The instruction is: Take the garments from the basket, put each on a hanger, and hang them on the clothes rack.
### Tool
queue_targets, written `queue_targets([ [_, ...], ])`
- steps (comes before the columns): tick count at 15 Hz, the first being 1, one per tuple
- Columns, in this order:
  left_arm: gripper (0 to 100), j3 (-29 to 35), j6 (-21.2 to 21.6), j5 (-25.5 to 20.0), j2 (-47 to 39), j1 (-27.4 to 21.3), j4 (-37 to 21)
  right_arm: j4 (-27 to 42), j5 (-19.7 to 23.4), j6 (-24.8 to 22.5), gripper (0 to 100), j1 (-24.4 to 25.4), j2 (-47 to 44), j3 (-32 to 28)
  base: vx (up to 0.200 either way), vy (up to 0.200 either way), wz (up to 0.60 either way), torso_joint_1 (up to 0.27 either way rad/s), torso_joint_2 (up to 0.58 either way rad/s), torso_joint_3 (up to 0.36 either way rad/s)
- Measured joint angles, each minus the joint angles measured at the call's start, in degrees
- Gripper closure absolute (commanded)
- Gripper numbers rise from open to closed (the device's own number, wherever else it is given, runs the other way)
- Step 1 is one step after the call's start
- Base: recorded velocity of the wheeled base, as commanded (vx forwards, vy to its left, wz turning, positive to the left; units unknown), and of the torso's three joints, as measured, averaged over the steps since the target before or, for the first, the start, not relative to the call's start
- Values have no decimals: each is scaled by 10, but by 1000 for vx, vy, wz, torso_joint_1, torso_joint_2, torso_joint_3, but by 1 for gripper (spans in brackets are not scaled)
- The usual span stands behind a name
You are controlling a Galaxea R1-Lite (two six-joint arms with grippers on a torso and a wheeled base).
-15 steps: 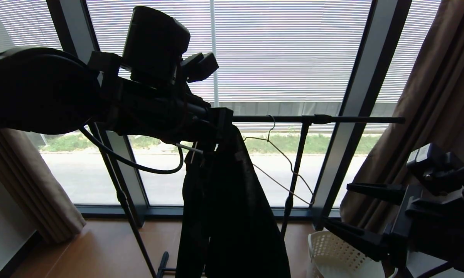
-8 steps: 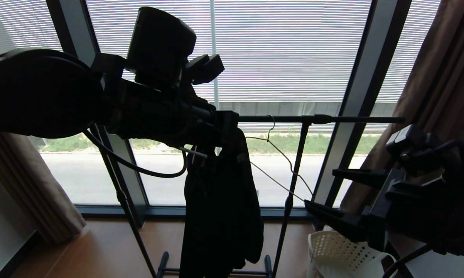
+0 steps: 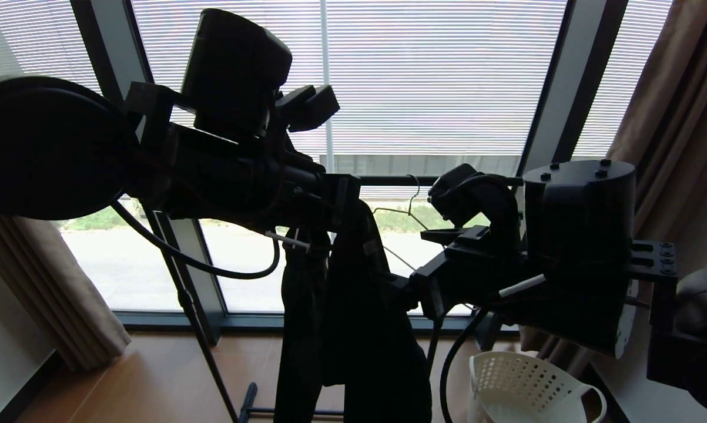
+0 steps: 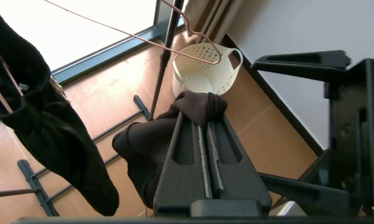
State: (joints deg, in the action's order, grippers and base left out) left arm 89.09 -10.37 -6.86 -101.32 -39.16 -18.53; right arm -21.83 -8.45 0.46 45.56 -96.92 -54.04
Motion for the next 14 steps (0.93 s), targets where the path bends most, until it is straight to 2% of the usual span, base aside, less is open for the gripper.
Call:
queue_targets([
  [4, 100, -11, 0, 0, 15, -5, 0, 0, -20, 19, 0, -19, -54, -17, 0, 0, 0, 0, 0, 0],
  [7, 100, -18, 0, -1, 22, -6, 0, -1, -21, 22, 0, -43, -62, 3, 0, 0, 0, 0, 0, 0],
  [13, 100, -21, 1, -2, 25, -6, 1, -2, -19, 34, 0, -57, -63, 31, 0, 0, 0, 0, 0, 0],
  [14, 100, -22, 1, -2, 26, -6, 1, -2, -19, 35, 100, -57, -63, 32, 0, 0, 0, 0, 0, 0],
])
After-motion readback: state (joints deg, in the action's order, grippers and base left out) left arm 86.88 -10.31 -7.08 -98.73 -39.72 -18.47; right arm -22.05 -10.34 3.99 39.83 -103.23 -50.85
